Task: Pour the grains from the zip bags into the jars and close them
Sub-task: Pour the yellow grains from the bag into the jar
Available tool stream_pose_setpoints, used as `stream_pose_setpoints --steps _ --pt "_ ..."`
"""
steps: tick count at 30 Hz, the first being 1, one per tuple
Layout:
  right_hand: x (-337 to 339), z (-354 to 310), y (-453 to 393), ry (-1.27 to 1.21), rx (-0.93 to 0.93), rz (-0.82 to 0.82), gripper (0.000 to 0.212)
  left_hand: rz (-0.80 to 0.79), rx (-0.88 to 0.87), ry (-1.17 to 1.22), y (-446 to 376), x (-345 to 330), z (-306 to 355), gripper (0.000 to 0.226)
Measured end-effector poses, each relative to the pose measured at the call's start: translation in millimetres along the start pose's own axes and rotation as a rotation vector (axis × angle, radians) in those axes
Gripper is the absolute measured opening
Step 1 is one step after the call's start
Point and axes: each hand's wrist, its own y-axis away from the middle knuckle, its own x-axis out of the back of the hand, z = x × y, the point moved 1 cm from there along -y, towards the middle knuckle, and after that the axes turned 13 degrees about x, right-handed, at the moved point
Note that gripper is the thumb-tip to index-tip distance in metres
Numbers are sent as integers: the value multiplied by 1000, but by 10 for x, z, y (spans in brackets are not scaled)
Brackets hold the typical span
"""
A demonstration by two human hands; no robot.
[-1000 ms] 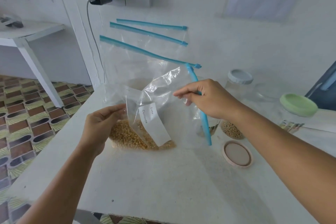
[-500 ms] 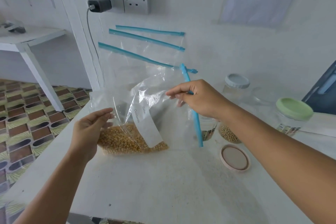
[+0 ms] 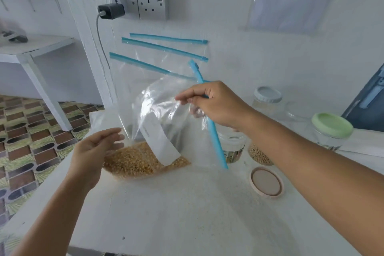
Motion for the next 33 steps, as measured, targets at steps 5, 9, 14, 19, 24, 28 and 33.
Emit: stream_pose_setpoints --steps 5,9,14,19,24,28,33 --pt "170 -347 -370 -32 87 40 36 27 6 187 92 125 318 17" --pt "343 -355 -517 -11 80 97 35 40 -82 221 184 58 602 17" --pt "541 -245 -522 -38 60 197 32 60 -157 209 265 -97 803 15" --pt "716 -196 -440 -72 39 252 28 71 -195 166 320 -301 952 16" --pt "857 -306 -442 -103 73 236 18 40 -208 166 384 -427 1093 28" --pt "991 -360 -433 51 128 193 40 24 -237 164 400 -477 1236 33" --pt "970 -176 -327 15 115 244 43 56 -246 132 366 -595 1279 27"
